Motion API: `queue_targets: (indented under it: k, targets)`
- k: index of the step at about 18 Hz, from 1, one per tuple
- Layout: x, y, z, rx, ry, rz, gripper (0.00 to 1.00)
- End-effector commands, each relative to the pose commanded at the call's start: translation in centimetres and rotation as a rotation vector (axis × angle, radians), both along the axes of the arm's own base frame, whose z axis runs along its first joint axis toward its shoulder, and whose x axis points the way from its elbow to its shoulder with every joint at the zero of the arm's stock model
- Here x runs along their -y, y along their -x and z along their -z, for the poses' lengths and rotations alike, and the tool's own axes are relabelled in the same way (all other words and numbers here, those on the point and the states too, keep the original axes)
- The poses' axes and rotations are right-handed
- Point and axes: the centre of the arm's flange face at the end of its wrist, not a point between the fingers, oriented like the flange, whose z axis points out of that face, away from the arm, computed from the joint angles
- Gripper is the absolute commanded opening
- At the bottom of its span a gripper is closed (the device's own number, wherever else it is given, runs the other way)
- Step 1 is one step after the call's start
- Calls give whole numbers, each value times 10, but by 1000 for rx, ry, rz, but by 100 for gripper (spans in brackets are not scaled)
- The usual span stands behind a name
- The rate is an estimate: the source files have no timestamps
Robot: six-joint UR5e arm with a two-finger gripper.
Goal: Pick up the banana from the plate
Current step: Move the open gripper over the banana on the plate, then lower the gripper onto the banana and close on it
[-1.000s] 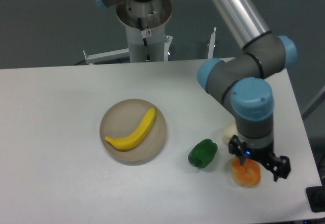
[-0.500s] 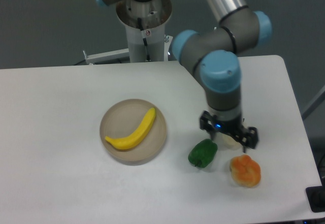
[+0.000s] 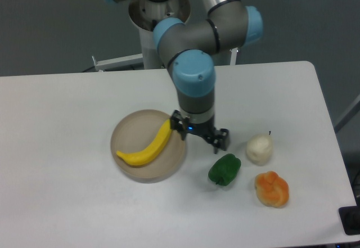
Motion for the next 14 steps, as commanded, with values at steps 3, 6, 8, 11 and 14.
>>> queue_targets:
  k: [3,6,8,11,14]
  targets:
    - [5,-18,16,17,29,24,100]
    - [13,-37,40,33,50,46,100]
    - [16,-47,54,36,39,51,100]
    - [16,-58,65,30,27,63,100]
    - [16,-58,76,39,39,62,100]
